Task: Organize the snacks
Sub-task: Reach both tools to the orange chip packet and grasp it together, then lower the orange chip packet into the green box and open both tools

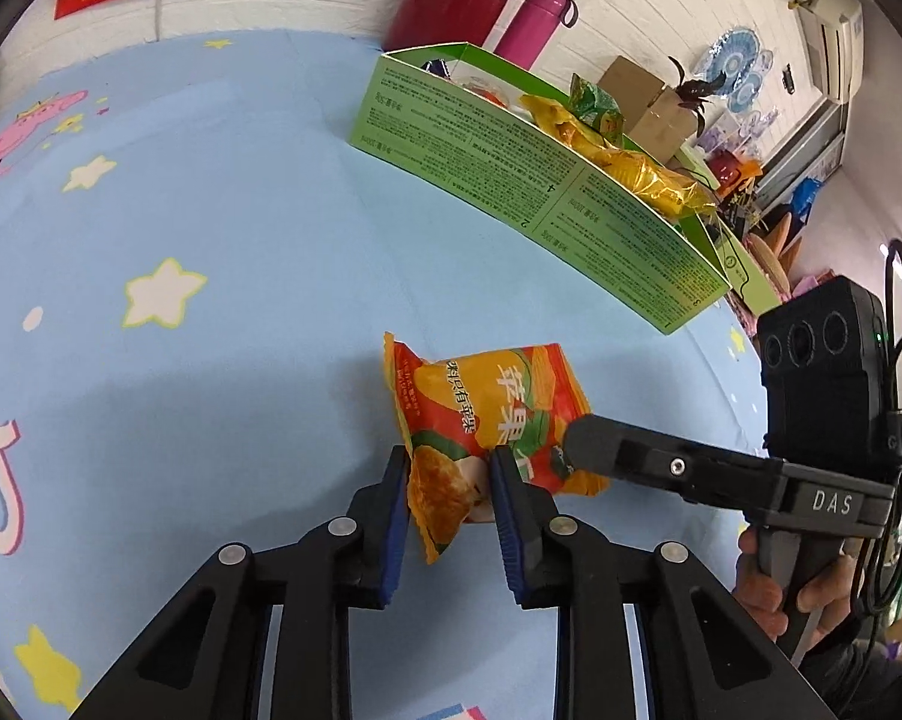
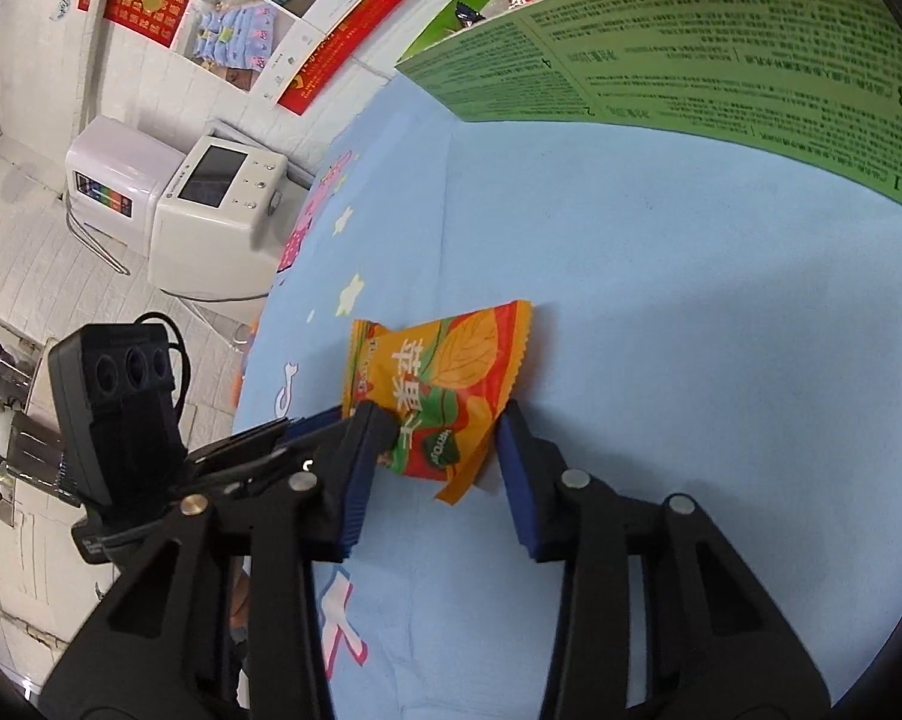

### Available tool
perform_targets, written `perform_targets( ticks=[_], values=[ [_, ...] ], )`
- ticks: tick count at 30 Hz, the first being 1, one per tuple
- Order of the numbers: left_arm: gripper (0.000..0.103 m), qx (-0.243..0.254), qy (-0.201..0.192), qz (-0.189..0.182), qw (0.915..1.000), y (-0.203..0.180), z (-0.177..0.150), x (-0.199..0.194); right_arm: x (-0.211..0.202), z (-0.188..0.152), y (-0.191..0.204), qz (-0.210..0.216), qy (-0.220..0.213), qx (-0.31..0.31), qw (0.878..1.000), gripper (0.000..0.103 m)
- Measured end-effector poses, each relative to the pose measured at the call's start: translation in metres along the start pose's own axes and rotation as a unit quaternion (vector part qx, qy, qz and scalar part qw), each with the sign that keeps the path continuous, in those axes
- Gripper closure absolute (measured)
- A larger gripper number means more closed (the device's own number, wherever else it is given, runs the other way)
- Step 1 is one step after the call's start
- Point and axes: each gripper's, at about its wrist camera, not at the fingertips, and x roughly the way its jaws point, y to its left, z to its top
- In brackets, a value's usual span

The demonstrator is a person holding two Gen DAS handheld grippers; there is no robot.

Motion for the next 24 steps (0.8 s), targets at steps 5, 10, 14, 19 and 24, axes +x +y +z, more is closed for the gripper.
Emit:
perform_targets(
  ticks=[5, 10, 14, 19, 24],
  values=[
    [0.076, -0.009, -0.007, 0.002, 0.9999, 0.004, -0.004, -0.006, 0.003, -0.001, 0.003, -0.003, 0.001, -0.019, 1.0, 0.064],
    [0.076, -0.032, -0.018, -0.002, 0.9993, 0.009, 0.0, -0.004, 0.003, -0.002, 0.001, -0.03, -0.002, -0.037, 0.999, 0.088],
    [0.083, -0.035, -0.036, 0.002, 0.9987, 0.001, 0.003, -0.006, 0.0, -0.002, -0.002, -0.042, -0.007, -0.035, 0.998, 0.092],
    [0.084, -0.008, -0.082, -0.015, 0.9965, -0.026, 0.02, -0.036, -0.025, 0.003, 0.012, -0.033, -0.039, -0.053, 0.997, 0.092],
    [0.084, 0.012, -0.118, -0.022, 0.9927, -0.05, 0.044, -0.054, -0.057, 0.02, 0.031, -0.032, -0.085, -0.082, 0.992, 0.092]
  ],
)
